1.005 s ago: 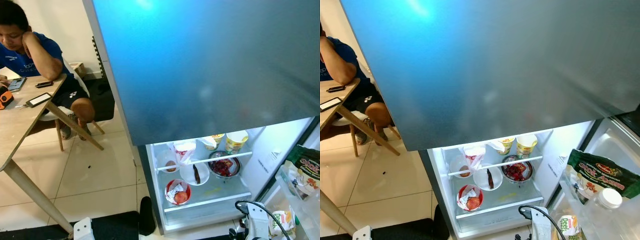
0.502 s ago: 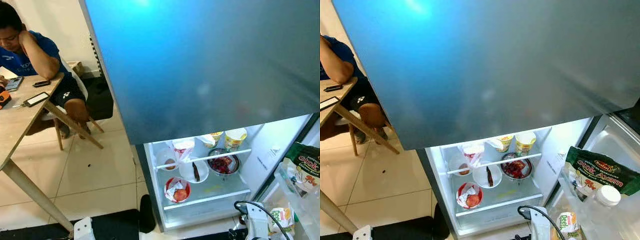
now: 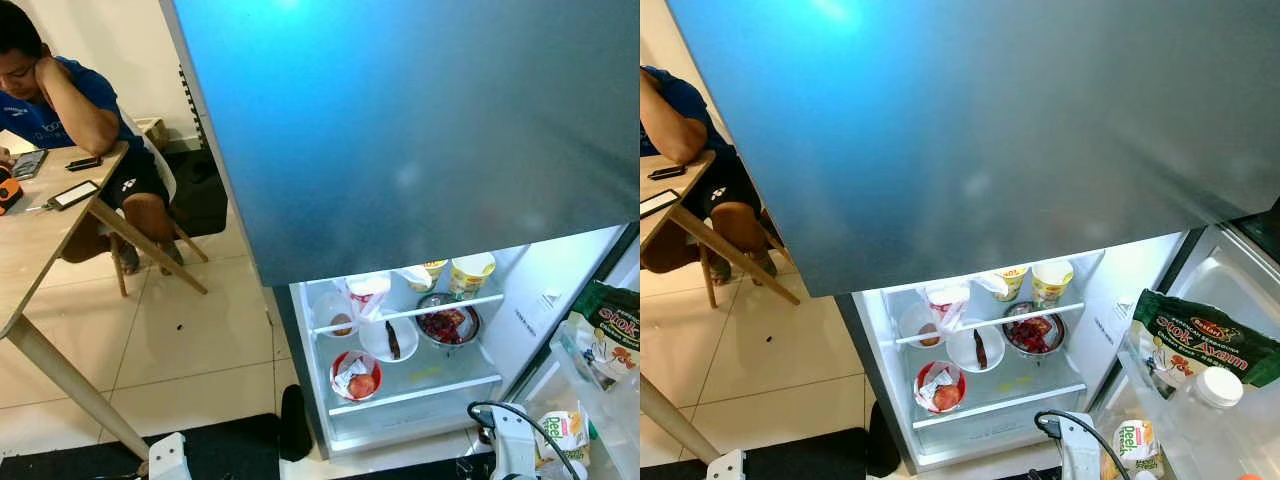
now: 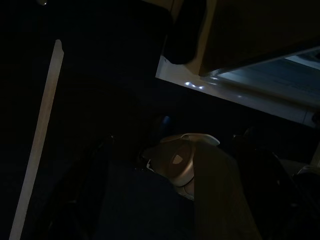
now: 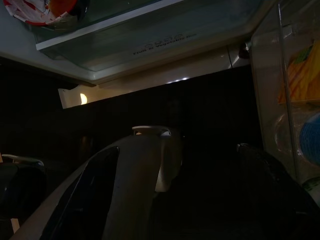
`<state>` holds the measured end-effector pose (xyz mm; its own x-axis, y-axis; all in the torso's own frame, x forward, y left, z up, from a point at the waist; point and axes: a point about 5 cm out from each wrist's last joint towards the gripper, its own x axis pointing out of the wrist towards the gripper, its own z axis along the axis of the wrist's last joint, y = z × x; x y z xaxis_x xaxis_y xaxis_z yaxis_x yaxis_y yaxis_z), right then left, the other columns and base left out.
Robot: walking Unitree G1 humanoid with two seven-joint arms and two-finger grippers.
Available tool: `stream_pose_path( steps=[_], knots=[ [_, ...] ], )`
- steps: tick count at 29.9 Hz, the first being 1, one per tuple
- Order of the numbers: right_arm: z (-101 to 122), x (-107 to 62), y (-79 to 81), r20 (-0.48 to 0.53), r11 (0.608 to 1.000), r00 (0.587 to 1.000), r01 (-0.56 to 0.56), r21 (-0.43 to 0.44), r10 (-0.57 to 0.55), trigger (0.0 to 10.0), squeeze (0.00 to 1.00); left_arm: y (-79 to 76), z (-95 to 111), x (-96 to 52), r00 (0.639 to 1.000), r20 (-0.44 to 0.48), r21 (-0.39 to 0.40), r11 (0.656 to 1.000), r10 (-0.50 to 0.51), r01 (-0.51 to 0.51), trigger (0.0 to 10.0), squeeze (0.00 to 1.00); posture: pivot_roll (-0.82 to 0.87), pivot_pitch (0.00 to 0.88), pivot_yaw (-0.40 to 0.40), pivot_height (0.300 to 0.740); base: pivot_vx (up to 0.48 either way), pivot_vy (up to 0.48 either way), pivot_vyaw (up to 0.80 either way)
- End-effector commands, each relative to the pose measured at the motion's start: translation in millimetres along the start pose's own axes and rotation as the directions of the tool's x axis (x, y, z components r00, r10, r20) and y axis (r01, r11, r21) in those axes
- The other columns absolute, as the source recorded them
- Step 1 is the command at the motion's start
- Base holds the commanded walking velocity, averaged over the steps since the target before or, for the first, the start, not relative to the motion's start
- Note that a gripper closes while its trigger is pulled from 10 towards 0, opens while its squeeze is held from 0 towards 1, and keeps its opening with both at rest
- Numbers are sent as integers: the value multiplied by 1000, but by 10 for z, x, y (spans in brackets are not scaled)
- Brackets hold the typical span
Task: Restocking fridge
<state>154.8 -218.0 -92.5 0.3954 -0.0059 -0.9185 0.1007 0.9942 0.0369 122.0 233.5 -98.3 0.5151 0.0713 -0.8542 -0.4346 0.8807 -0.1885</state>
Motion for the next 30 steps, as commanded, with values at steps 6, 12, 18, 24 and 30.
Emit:
stream_pose_path(
  steps=[6,12,18,24,30],
  knots=[
    [23,6,34,0,1000,1000,-9,2,9,10000,0,-23,-39,1,1000,-13,7,1000,-7,7,10000,0,-39,0,19,740,-326,0,0],
    [16,8,43,-2,1000,1000,-11,0,11,10000,0,-29,-45,1,1000,-13,4,1000,-8,9,10000,0,-39,0,19,740,-326,0,0],
    [17,7,38,-3,1000,1000,-12,-1,12,10000,0,-44,-49,4,1000,-12,-4,1000,-12,12,10000,0,-34,0,11,740,-334,0,0],
    [20,7,37,-3,1000,1000,-12,0,12,10000,0,-49,-50,5,1000,-11,-7,1000,-12,12,10000,0,-35,0,12,740,-345,0,0],
    [22,7,39,-4,1000,1000,-15,0,14,10000,0,-58,-53,7,1000,-12,-10,1000,-13,13,10000,0,-32,0,10,740,-347,0,0]
  ],
)
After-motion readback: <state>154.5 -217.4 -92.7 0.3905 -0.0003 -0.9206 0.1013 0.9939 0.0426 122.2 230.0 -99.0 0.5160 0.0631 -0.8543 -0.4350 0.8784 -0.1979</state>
